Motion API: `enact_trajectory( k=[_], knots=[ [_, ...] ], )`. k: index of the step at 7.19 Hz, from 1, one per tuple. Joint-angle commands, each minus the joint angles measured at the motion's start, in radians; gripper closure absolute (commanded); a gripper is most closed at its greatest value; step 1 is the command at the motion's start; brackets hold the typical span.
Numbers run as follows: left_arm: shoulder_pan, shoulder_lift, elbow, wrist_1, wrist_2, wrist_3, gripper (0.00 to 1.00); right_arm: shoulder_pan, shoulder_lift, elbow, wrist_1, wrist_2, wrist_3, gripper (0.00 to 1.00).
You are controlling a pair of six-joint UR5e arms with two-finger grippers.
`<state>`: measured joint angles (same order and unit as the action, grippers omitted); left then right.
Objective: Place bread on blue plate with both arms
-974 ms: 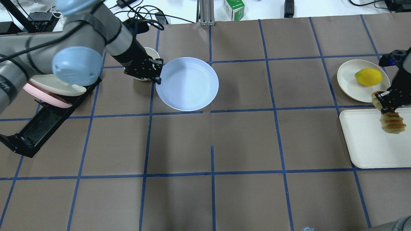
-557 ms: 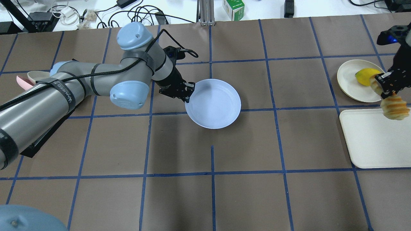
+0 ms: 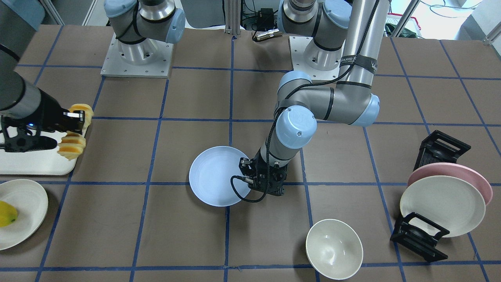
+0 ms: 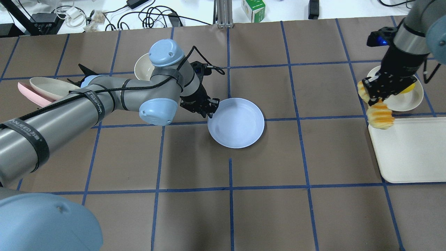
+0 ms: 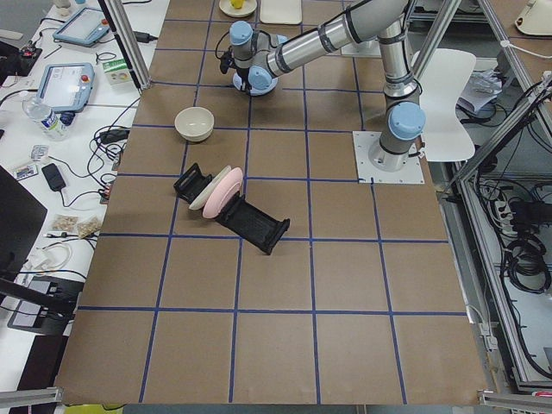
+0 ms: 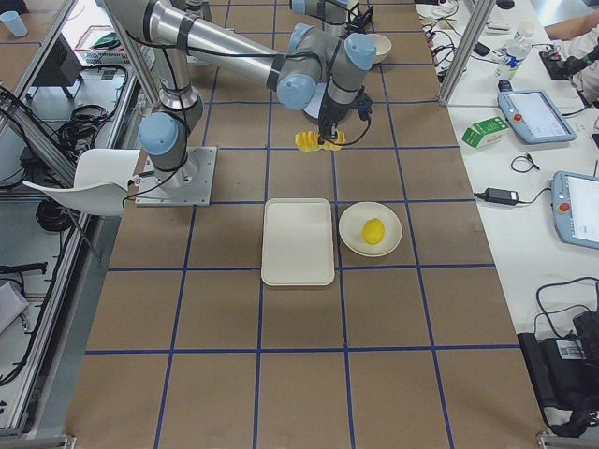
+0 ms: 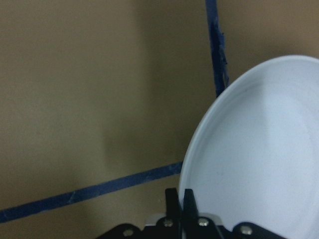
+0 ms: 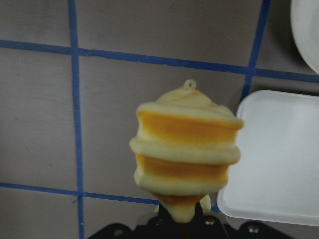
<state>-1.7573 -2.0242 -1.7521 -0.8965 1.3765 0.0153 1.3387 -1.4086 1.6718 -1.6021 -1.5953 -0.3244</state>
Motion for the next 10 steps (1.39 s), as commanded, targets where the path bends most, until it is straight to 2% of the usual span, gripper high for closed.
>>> enact_trajectory(
  k=[1, 2, 3, 4, 5, 6, 7, 8, 9, 10],
  knots=[
    [0.028, 0.062, 0.066, -0.060, 0.016, 0.020, 0.00, 0.170, 0.048, 0.005, -0.095, 0.040, 0.148, 1.00],
    [0.032, 0.128, 0.125, -0.226, 0.029, 0.012, 0.00, 0.230, 0.074, 0.005, -0.143, 0.044, 0.195, 1.00],
    [0.042, 0.186, 0.203, -0.462, 0.056, 0.012, 0.00, 0.303, 0.089, 0.005, -0.192, 0.061, 0.309, 1.00],
    [0.044, 0.227, 0.262, -0.602, 0.141, 0.014, 0.00, 0.360, 0.126, 0.006, -0.247, 0.067, 0.379, 1.00],
    [0.044, 0.287, 0.266, -0.668, 0.201, 0.000, 0.00, 0.396, 0.175, 0.003, -0.266, 0.069, 0.454, 1.00],
    [0.044, 0.330, 0.263, -0.717, 0.207, -0.026, 0.00, 0.433, 0.190, 0.002, -0.353, 0.136, 0.514, 1.00],
    [0.044, 0.364, 0.264, -0.789, 0.204, -0.046, 0.00, 0.444, 0.229, 0.000, -0.428, 0.249, 0.585, 1.00],
    [0.047, 0.366, 0.261, -0.785, 0.200, -0.048, 0.00, 0.457, 0.262, 0.000, -0.449, 0.185, 0.610, 1.00],
    [0.064, 0.366, 0.264, -0.712, 0.200, -0.048, 0.00, 0.485, 0.264, 0.003, -0.446, 0.173, 0.622, 1.00],
    [0.128, 0.364, 0.264, -0.660, 0.194, -0.032, 0.00, 0.488, 0.279, 0.006, -0.443, 0.184, 0.649, 1.00]
  ],
)
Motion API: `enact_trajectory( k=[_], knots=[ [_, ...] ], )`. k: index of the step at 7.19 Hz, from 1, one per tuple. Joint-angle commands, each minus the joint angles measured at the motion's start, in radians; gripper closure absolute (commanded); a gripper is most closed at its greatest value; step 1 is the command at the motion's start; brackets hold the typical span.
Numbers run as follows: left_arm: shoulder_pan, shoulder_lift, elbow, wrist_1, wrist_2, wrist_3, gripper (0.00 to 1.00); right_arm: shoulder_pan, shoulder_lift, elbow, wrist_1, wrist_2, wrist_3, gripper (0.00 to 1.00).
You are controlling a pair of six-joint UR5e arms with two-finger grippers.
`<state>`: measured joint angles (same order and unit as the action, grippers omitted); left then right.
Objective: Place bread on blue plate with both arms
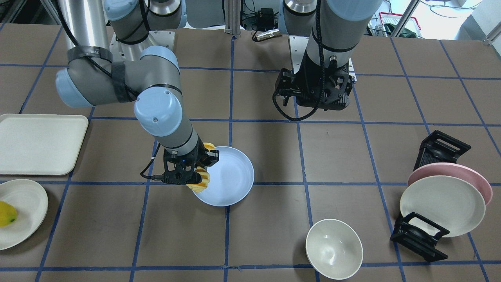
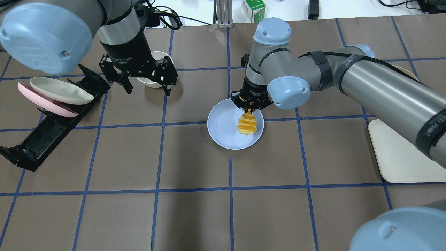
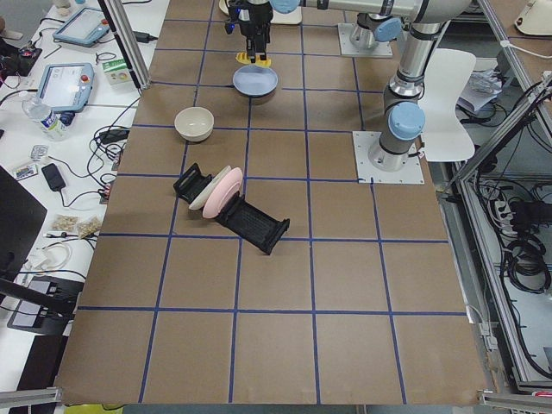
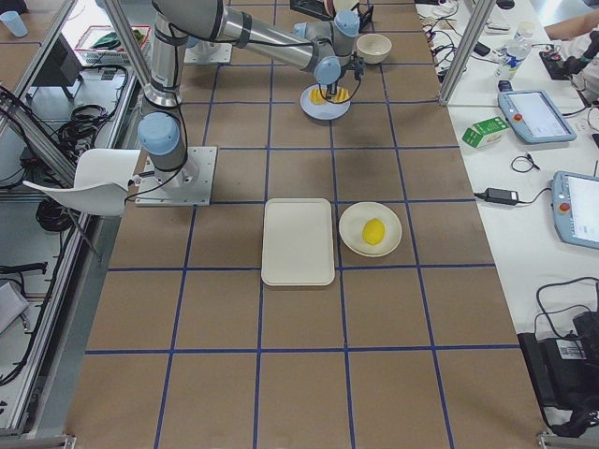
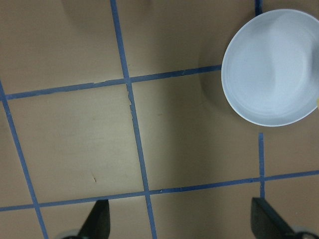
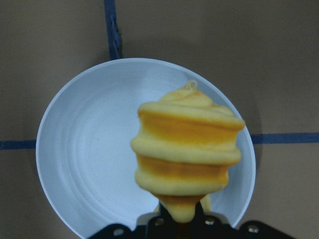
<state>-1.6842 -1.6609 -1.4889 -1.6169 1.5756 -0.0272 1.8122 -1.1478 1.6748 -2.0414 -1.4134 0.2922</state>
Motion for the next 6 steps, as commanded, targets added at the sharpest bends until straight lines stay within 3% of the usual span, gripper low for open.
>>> enact_trajectory(
  k=[1, 2, 3, 4, 6],
  knots=[
    [0.067, 0.012, 0.001, 0.057, 0.000, 0.019, 0.00, 0.015, 0.035, 0.002, -0.014, 0.004, 0.028, 0.97],
    [0.069, 0.015, -0.005, 0.060, 0.000, 0.016, 0.00, 0.015, 0.043, -0.007, -0.031, -0.005, 0.022, 0.65],
    [0.069, 0.023, -0.005, 0.066, -0.006, 0.003, 0.00, 0.015, 0.051, 0.006, -0.029, 0.000, 0.057, 0.16],
    [0.069, 0.024, -0.010, 0.066, -0.008, 0.003, 0.00, 0.013, 0.080, 0.028, -0.040, 0.007, 0.064, 0.00],
    [0.070, 0.024, -0.008, 0.069, -0.012, -0.005, 0.00, 0.013, 0.085, 0.017, -0.042, 0.008, 0.064, 0.00]
  ],
)
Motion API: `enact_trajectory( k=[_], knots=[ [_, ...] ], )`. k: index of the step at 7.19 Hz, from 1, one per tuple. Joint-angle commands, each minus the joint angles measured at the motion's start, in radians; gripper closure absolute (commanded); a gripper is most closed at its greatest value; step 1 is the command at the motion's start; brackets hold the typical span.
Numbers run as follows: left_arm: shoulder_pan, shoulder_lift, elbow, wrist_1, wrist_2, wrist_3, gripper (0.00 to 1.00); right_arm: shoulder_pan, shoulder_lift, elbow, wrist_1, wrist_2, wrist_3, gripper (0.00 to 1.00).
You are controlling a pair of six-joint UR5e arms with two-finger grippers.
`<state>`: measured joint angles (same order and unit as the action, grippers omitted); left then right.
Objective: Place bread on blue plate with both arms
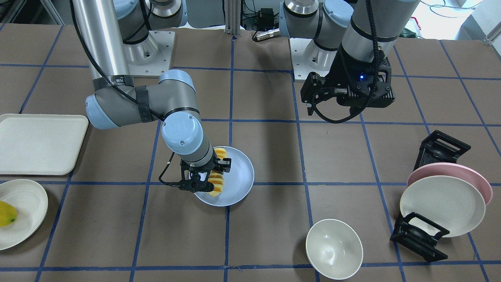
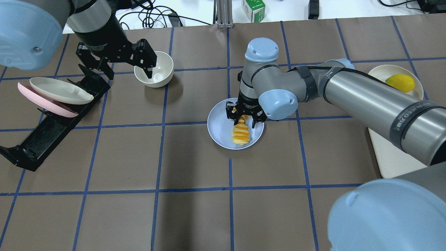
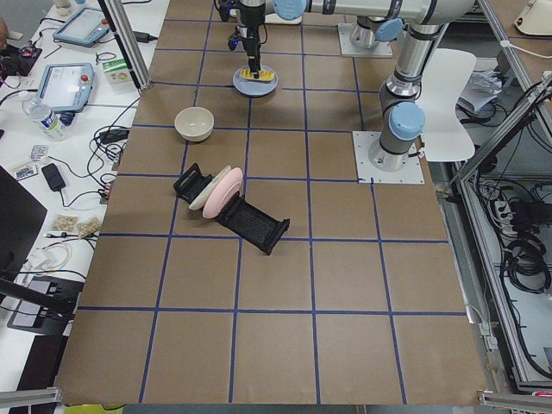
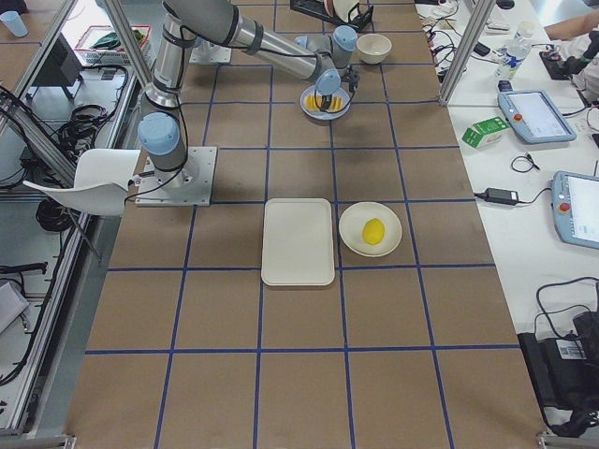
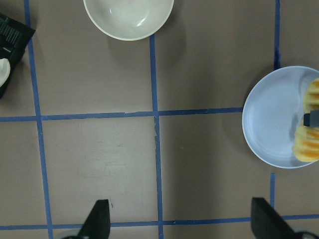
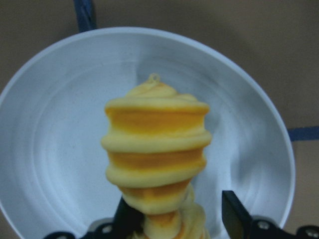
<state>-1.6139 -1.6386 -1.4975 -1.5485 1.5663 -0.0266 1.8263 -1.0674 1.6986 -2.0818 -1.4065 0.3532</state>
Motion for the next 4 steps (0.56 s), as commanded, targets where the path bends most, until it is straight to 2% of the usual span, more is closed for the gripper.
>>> enact_trajectory(
  k=[1, 2, 3, 4],
  knots=[
    [0.005, 0.003, 0.000, 0.001, -0.003, 0.002, 0.00, -0.002, -0.003, -0.042, 0.002, 0.000, 0.001, 0.00],
    [0.005, 0.003, 0.000, 0.001, 0.000, 0.002, 0.00, -0.015, -0.017, -0.104, 0.031, -0.012, 0.000, 0.00],
    [0.005, 0.003, -0.001, 0.001, 0.000, 0.005, 0.00, -0.024, -0.049, -0.164, 0.174, -0.037, -0.014, 0.00],
    [0.005, 0.003, -0.001, 0.001, 0.000, 0.005, 0.00, -0.036, -0.075, -0.184, 0.240, -0.099, -0.019, 0.00]
  ],
)
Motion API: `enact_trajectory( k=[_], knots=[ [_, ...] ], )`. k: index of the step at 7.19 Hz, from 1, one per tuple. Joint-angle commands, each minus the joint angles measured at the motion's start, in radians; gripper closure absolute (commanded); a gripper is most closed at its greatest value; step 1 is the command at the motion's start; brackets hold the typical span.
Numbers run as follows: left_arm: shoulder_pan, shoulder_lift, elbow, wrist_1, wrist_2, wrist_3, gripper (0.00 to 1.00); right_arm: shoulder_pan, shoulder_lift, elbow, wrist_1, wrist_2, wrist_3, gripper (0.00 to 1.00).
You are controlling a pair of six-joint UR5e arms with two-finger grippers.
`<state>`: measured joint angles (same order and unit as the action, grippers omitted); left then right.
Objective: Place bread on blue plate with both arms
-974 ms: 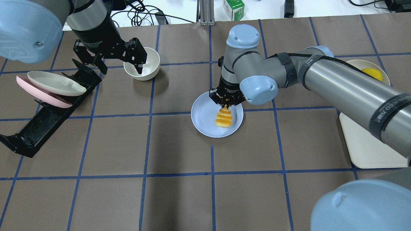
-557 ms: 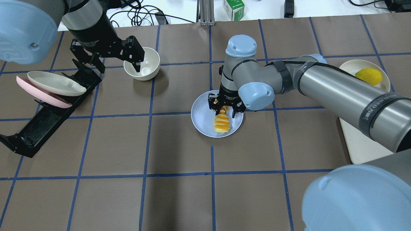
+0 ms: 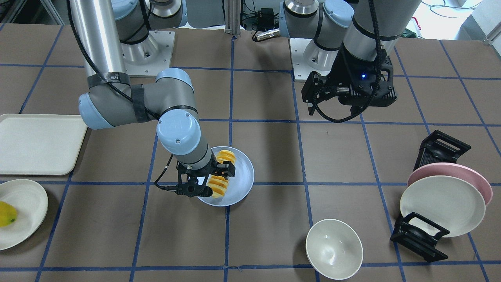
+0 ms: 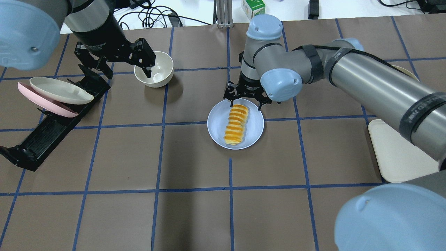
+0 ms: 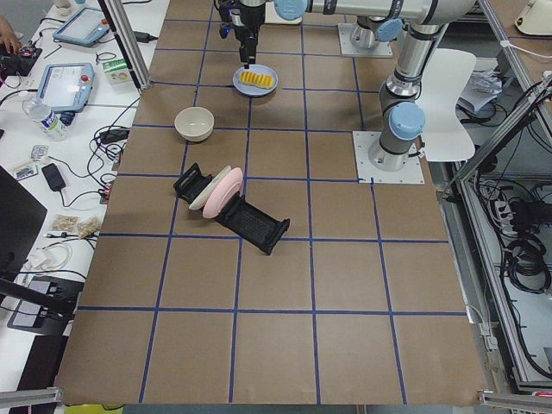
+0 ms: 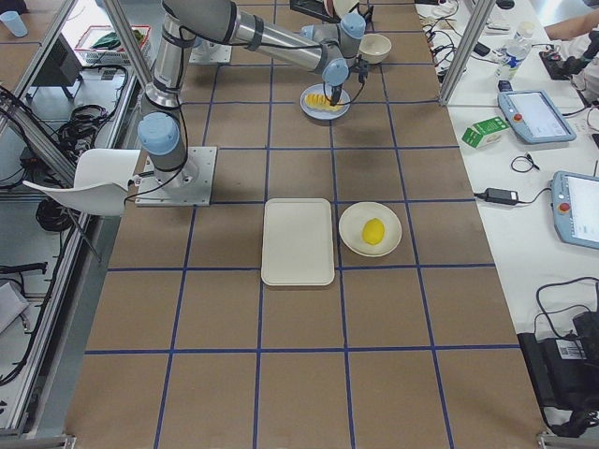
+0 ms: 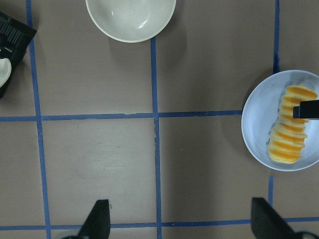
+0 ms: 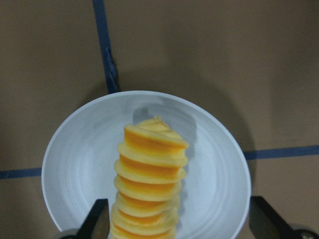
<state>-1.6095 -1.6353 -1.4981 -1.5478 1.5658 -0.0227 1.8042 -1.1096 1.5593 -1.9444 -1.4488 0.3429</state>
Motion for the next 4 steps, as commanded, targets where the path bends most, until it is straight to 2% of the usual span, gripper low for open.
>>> enact_trajectory(
  k=[1, 3, 4],
  knots=[
    [0.002, 0.000, -0.001, 0.000, 0.002, 0.003, 0.00, -0.026, -0.103, -0.047, 0.187, -0.091, -0.012, 0.00],
    [0.002, 0.000, -0.001, 0.000, 0.002, 0.003, 0.00, -0.055, -0.171, -0.060, 0.231, -0.157, -0.082, 0.00],
    [0.000, 0.000, -0.001, 0.000, 0.003, 0.001, 0.00, -0.048, -0.205, -0.061, 0.270, -0.145, -0.088, 0.00]
  ],
)
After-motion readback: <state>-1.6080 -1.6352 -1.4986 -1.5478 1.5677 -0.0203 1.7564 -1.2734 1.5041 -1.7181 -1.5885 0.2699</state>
